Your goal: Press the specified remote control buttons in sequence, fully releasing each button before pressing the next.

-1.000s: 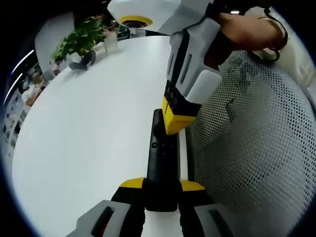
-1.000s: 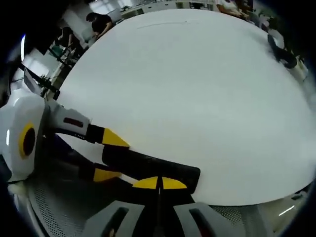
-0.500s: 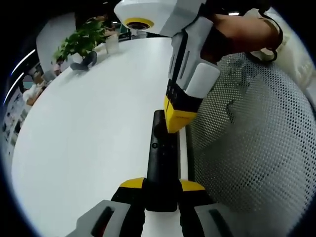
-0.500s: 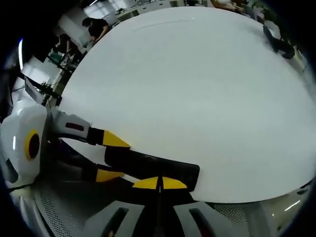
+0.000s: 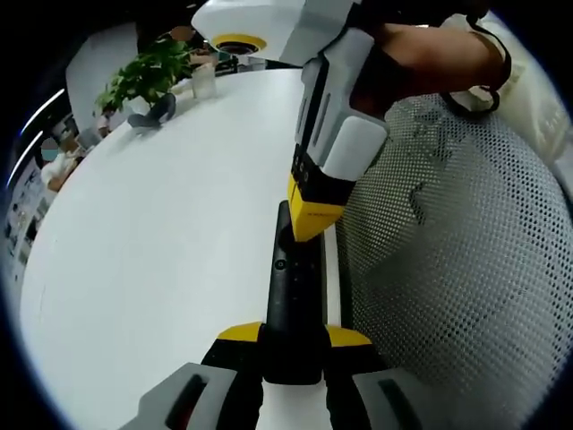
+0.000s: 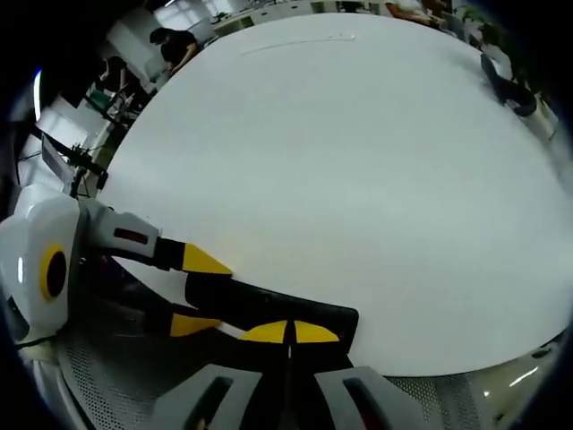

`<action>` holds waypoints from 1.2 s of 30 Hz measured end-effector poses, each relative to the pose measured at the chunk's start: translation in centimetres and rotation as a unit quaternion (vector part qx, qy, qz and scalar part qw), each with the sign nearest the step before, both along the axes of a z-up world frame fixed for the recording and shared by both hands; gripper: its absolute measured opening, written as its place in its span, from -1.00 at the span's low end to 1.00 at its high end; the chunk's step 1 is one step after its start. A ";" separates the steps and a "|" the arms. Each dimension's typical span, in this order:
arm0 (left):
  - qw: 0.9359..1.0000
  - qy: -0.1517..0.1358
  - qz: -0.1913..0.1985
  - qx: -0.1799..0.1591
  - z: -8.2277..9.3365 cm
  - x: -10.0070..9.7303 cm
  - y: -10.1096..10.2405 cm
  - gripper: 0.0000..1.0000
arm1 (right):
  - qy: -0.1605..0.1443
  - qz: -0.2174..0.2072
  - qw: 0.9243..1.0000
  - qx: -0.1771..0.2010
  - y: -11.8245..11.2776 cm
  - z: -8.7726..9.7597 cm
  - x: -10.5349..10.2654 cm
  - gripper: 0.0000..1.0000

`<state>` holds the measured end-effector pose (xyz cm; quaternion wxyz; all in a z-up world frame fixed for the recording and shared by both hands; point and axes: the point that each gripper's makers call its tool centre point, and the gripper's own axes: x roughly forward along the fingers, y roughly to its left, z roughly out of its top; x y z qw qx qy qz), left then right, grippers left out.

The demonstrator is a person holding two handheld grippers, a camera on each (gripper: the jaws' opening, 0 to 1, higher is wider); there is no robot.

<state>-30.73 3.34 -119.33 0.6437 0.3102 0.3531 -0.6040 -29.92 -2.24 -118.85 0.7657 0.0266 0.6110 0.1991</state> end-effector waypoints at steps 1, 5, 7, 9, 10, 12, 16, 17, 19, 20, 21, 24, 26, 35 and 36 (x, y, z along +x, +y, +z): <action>1.000 0.000 0.000 -0.001 0.0 0.0 0.0 -0.54 | 0.000 0.001 1.000 -0.001 0.0 0.0 0.0 -1.00; 1.000 0.000 0.000 -0.005 0.0 0.0 0.0 -0.54 | 0.013 0.001 1.000 -0.004 0.0 -0.1 0.2 -1.00; 1.000 0.000 0.000 -0.005 0.0 0.0 0.0 -0.54 | 0.021 0.004 1.000 -0.008 0.1 -0.2 0.2 -1.00; 1.000 0.001 -0.002 -0.004 0.0 0.0 0.0 -0.54 | 0.024 0.011 1.000 -0.015 0.2 -0.1 0.1 -1.00; 1.000 0.001 -0.002 -0.004 0.0 0.0 0.0 -0.54 | 0.025 0.014 0.999 -0.018 0.2 -0.1 0.1 -1.00; 1.000 0.001 -0.003 -0.004 0.0 0.0 0.0 -0.54 | 0.031 0.011 0.999 -0.017 0.1 -0.1 0.1 -1.00; 1.000 0.001 -0.005 -0.002 -0.1 0.1 0.0 -0.54 | 0.049 0.005 0.999 -0.008 0.0 -0.1 0.1 -1.00; 1.000 0.000 -0.006 -0.001 -0.1 0.1 0.0 -0.54 | 0.054 0.004 0.999 -0.008 0.1 0.0 0.1 -1.00; 1.000 -0.001 -0.006 0.000 -0.1 0.0 0.0 -0.54 | 0.058 0.010 0.998 -0.012 0.2 0.0 0.1 -1.00; 1.000 -0.001 -0.006 0.000 -0.1 0.0 0.0 -0.54 | 0.052 0.012 0.999 -0.007 0.5 0.2 0.3 -1.00; 1.000 -0.002 -0.006 0.000 -0.1 0.0 0.0 -0.54 | 0.046 0.010 0.999 -0.004 0.7 0.4 0.5 -1.00; 1.000 -0.001 -0.004 -0.002 0.0 0.0 0.0 -0.54 | 0.029 0.017 0.999 0.005 1.5 0.8 1.3 -1.00; 1.000 -0.001 -0.004 -0.002 0.0 0.0 0.0 -0.54 | 0.028 0.022 0.999 0.004 2.0 0.7 1.5 -1.00; 1.000 -0.002 -0.004 -0.002 0.0 0.0 0.0 -0.54 | 0.040 0.028 0.999 0.011 2.8 0.1 1.4 -1.00; 1.000 -0.002 -0.004 -0.002 0.0 0.0 0.0 -0.54 | 0.047 0.030 0.998 0.011 2.9 -0.2 1.1 -1.00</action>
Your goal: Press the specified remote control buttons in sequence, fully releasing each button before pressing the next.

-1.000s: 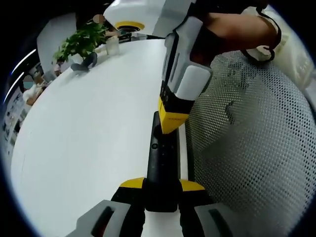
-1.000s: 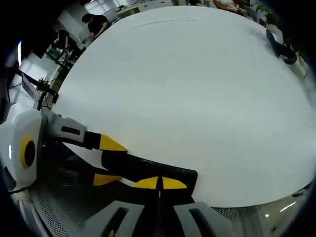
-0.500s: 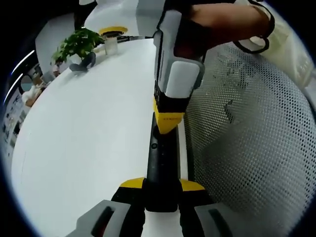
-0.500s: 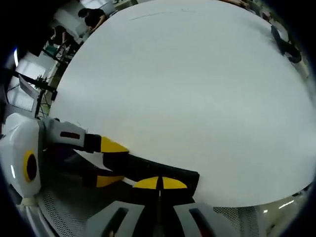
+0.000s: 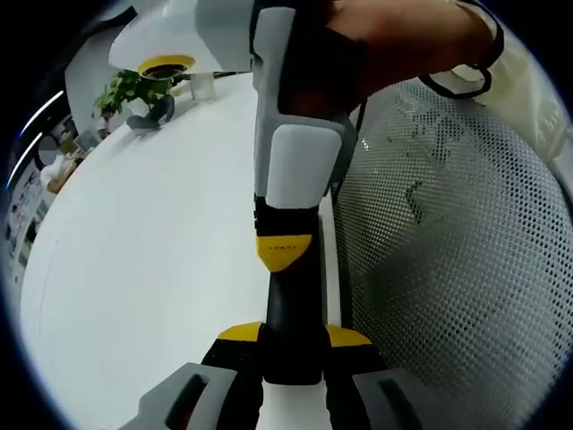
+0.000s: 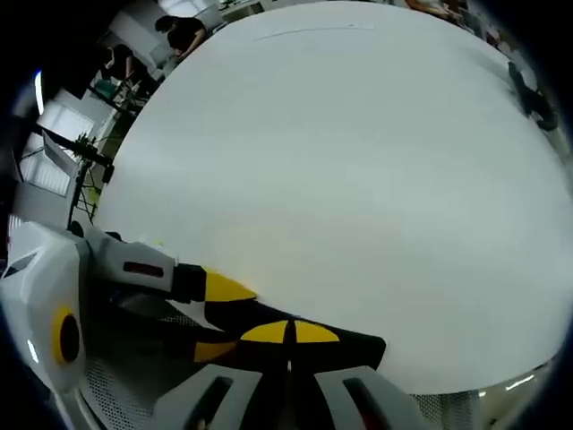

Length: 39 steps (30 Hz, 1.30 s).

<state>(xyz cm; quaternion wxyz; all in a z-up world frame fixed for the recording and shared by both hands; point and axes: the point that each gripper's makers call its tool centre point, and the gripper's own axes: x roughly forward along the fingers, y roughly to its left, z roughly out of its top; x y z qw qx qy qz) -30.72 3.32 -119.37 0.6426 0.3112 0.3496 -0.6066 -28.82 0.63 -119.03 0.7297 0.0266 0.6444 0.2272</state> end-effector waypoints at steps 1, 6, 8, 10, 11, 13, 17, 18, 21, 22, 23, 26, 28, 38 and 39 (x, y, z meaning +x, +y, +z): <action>1.000 0.001 0.000 -0.001 0.0 0.0 0.0 -0.54 | -0.007 0.000 1.000 -0.001 -0.1 0.1 0.1 -1.00; 1.000 0.002 0.001 -0.002 0.0 0.0 0.0 -0.55 | -0.007 -0.002 1.000 -0.005 -0.1 0.0 0.1 -1.00; 1.000 0.003 0.002 -0.002 0.0 0.0 0.0 -0.55 | -0.004 -0.003 1.000 -0.007 -0.1 0.0 0.1 -1.00; 1.000 0.004 0.003 -0.003 0.0 0.1 0.0 -0.55 | -0.003 -0.005 1.000 -0.009 -0.1 -0.1 0.2 -1.00; 1.000 0.004 0.003 -0.003 0.0 0.1 0.0 -0.55 | -0.005 -0.006 1.000 -0.010 -0.1 -0.1 0.2 -1.00; 1.000 0.006 0.004 -0.005 0.0 0.1 -0.1 -0.55 | -0.012 -0.006 1.000 -0.010 -0.1 -0.1 0.2 -1.00; 1.000 0.006 0.004 -0.005 0.0 0.1 -0.1 -0.55 | -0.008 -0.016 1.000 -0.002 -0.1 -0.1 0.3 -1.00; 1.000 0.006 0.004 -0.005 0.1 0.1 -0.1 -0.55 | -0.008 -0.018 1.000 0.001 -0.1 -0.1 0.3 -1.00; 1.000 0.004 0.004 -0.005 0.0 0.1 -0.1 -0.55 | -0.010 -0.017 1.000 0.011 -0.1 0.0 0.3 -1.00; 1.000 0.004 0.004 -0.004 0.0 0.1 -0.1 -0.55 | -0.010 -0.023 1.000 0.015 -0.2 0.0 0.3 -1.00; 1.000 0.003 0.004 -0.004 0.0 0.1 -0.1 -0.55 | -0.011 -0.029 0.999 0.019 -0.2 0.1 0.3 -1.00; 1.000 0.000 0.002 -0.003 0.0 0.0 -0.1 -0.55 | -0.007 -0.040 0.999 0.031 -0.3 0.2 0.0 -1.00; 1.000 0.001 0.002 -0.003 0.1 0.0 -0.1 -0.55 | -0.002 -0.039 0.999 0.031 -0.5 0.2 -0.3 -1.00; 1.000 0.001 0.003 -0.004 0.0 0.1 -0.1 -0.55 | -0.003 -0.035 0.999 0.029 -0.6 0.5 -0.9 -1.00; 1.000 0.001 0.003 -0.004 0.0 0.1 -0.1 -0.55 | -0.003 -0.035 0.999 0.029 -0.7 0.5 -0.9 -1.00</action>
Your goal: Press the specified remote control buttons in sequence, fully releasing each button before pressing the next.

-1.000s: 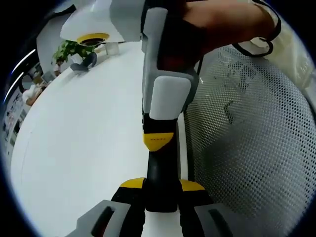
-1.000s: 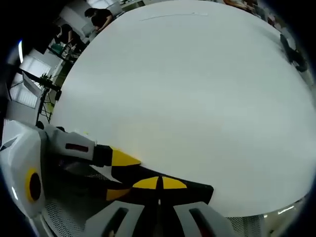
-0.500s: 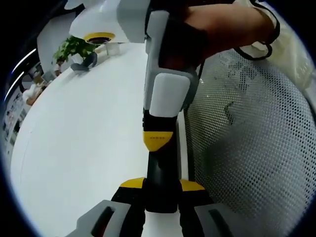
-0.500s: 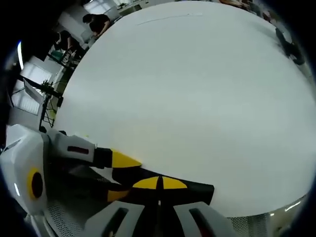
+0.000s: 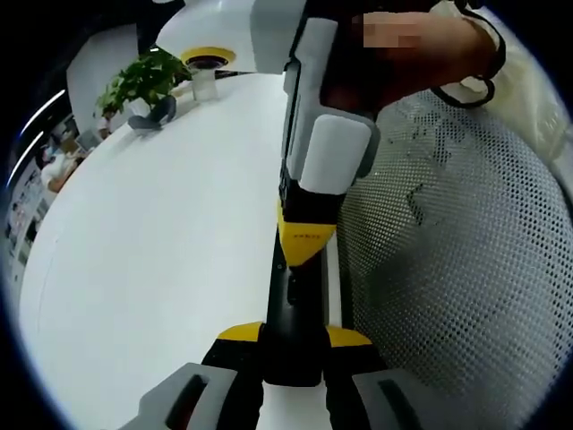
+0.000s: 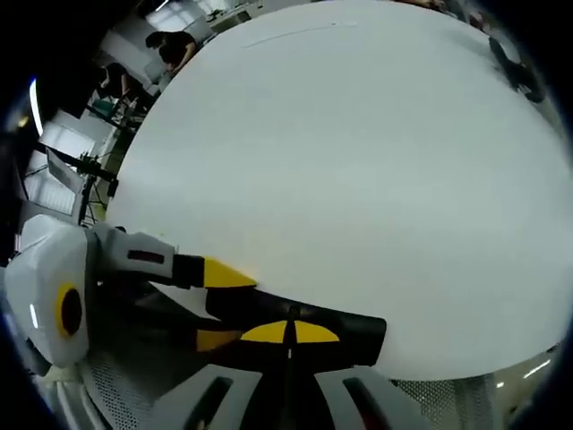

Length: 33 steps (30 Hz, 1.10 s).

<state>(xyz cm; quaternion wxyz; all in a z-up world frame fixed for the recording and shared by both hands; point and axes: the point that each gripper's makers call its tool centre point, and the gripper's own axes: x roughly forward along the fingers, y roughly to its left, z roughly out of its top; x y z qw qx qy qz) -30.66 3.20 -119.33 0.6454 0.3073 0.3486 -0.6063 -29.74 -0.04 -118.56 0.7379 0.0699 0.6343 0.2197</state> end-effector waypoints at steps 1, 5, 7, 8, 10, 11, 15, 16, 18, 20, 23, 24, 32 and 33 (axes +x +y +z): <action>1.000 0.000 0.000 0.000 0.0 0.0 0.0 -0.55 | 0.005 0.001 1.000 0.003 0.1 0.1 -0.1 -1.00; 1.000 0.000 0.000 0.000 0.0 0.0 0.0 -0.55 | 0.005 0.005 1.000 0.003 0.5 -0.3 -0.3 -1.00; 1.000 0.001 0.000 0.000 0.0 0.0 0.0 -0.55 | 0.006 0.001 1.000 0.009 0.4 0.0 -0.2 -1.00; 1.000 0.000 0.000 0.000 0.0 0.0 0.0 -0.55 | 0.004 0.001 1.000 0.009 0.4 0.0 -0.2 -1.00; 1.000 0.001 0.000 -0.002 0.0 0.0 0.0 -0.55 | -0.001 0.006 1.000 0.009 0.4 -0.1 -0.1 -1.00; 1.000 0.001 0.000 -0.002 0.0 0.0 0.0 -0.55 | -0.001 0.007 1.000 0.008 0.4 -0.1 -0.1 -1.00; 1.000 0.000 -0.002 0.000 0.0 0.0 0.0 -0.55 | 0.005 0.004 1.000 0.012 0.3 -0.1 -0.1 -1.00; 1.000 0.000 -0.003 0.000 0.0 0.0 0.0 -0.55 | 0.007 0.004 1.000 0.012 0.3 -0.1 -0.1 -1.00; 1.000 0.000 -0.003 0.000 0.0 0.0 0.0 -0.55 | 0.009 0.004 1.000 0.013 0.3 -0.1 -0.1 -1.00; 1.000 0.000 -0.002 -0.002 0.0 0.0 0.0 -0.55 | 0.011 0.002 1.000 0.016 0.3 -0.1 -0.2 -1.00; 1.000 0.000 -0.001 -0.005 0.0 0.0 0.0 -0.55 | 0.005 0.003 1.000 0.015 0.4 0.1 -0.5 -1.00; 1.000 0.001 -0.001 -0.005 0.1 0.0 0.1 -0.55 | 0.001 0.002 1.000 0.015 0.4 0.2 -0.5 -1.00; 1.000 0.003 -0.001 -0.007 0.0 0.0 0.0 -0.55 | 0.005 0.008 1.000 0.003 -0.1 0.1 -1.0 -1.00; 1.000 0.003 -0.001 -0.008 0.0 0.0 0.0 -0.55 | 0.003 0.006 1.000 0.005 -0.1 0.1 -1.0 -1.00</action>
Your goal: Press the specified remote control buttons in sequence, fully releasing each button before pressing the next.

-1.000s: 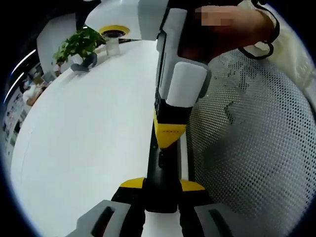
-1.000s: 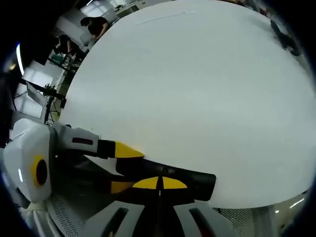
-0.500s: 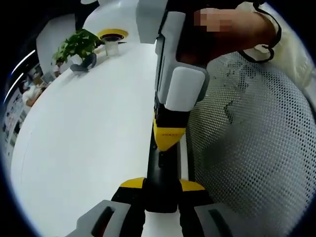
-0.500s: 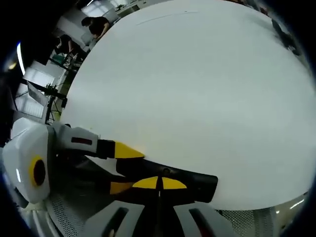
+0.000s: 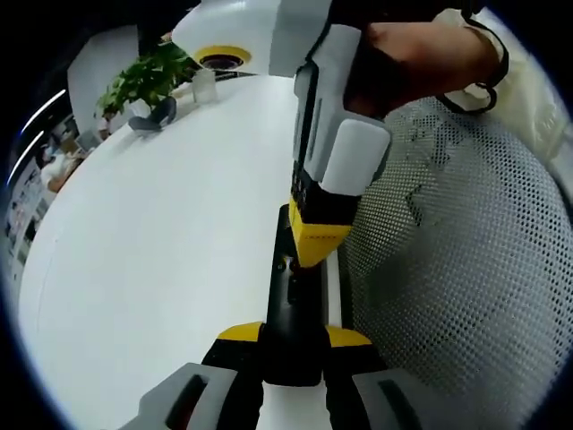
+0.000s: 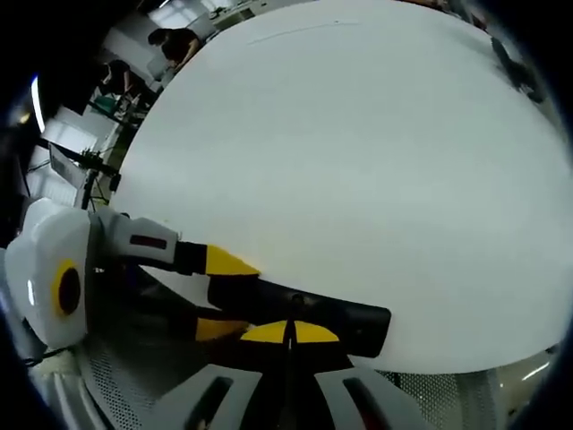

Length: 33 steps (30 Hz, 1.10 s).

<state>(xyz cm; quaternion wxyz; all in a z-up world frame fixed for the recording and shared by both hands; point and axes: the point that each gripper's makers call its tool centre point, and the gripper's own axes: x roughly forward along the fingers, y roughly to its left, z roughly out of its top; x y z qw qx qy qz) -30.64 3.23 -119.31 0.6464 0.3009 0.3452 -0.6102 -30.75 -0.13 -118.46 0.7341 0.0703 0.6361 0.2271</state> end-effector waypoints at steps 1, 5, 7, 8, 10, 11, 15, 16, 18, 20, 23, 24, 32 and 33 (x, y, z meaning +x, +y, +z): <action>1.000 0.000 0.000 0.000 0.0 0.0 0.0 -0.55 | 0.002 0.001 1.000 0.001 0.1 0.0 -0.1 -1.00; 1.000 0.000 0.000 0.000 0.0 0.0 0.0 -0.55 | 0.005 0.008 1.000 -0.001 0.3 0.0 -0.4 -1.00; 1.000 0.000 0.000 0.000 0.0 0.0 0.0 -0.55 | 0.004 0.009 1.000 -0.002 0.2 -0.1 -0.3 -1.00; 1.000 0.000 0.000 0.000 0.0 0.0 0.0 -0.55 | 0.003 0.010 1.000 -0.002 0.2 -0.1 -0.3 -1.00; 1.000 0.000 0.001 -0.001 0.0 0.0 0.0 -0.55 | 0.006 0.009 1.000 0.000 0.2 -0.1 -0.3 -1.00; 1.000 0.000 0.000 0.000 0.0 0.0 0.0 -0.55 | 0.007 0.010 1.000 0.000 0.2 -0.1 -0.3 -1.00; 1.000 0.001 -0.001 0.000 0.0 0.0 0.0 -0.54 | -0.022 0.035 0.999 -0.020 0.2 -0.3 -0.4 -1.00; 1.000 0.001 -0.002 -0.001 0.0 0.0 0.0 -0.54 | -0.028 0.040 0.999 -0.024 0.3 -0.3 -0.5 -1.00; 1.000 0.000 -0.003 0.000 0.0 0.0 0.0 -0.54 | -0.036 0.044 0.998 -0.027 0.3 -0.3 -0.5 -1.00; 1.000 -0.002 -0.004 0.001 0.0 0.0 0.0 -0.54 | -0.042 0.044 0.998 -0.030 0.3 -0.4 -0.5 -1.00; 1.000 -0.002 -0.003 0.001 0.0 0.0 0.0 -0.54 | -0.055 0.048 0.997 -0.036 0.3 -0.4 -0.5 -1.00; 1.000 -0.002 -0.002 0.000 0.0 0.0 0.0 -0.54 | -0.067 0.052 0.996 -0.042 0.3 -0.4 -0.4 -1.00; 1.000 -0.004 -0.002 -0.006 0.0 0.0 0.0 -0.54 | -0.096 0.053 0.993 -0.040 0.4 -0.3 -0.5 -1.00; 1.000 -0.004 -0.001 -0.007 0.0 0.0 0.0 -0.54 | -0.090 0.052 0.994 -0.039 0.4 -0.2 -0.5 -1.00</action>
